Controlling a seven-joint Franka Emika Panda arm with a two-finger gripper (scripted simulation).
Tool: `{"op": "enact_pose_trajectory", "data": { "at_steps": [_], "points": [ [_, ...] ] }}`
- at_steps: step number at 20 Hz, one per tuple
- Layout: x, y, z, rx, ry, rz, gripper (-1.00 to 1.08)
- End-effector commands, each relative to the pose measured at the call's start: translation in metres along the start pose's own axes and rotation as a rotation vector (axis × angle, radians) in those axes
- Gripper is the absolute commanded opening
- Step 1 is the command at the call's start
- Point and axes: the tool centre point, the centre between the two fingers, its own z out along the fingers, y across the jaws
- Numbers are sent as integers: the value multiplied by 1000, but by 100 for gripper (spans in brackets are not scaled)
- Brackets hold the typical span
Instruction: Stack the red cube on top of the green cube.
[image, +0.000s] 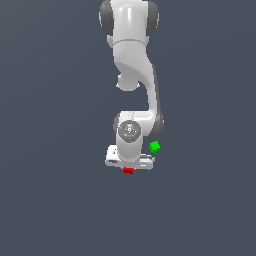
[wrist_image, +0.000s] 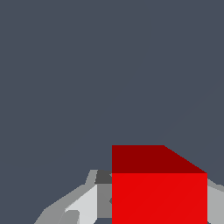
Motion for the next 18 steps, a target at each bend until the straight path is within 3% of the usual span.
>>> {"op": "enact_pose_trajectory", "data": {
  "at_steps": [1,9,18],
  "points": [
    [0,0,0,0,0,0,-100],
    [-1,0,-15,0,0,0,-100],
    [-2,0,-75,0,0,0,-100]
  ]
}}
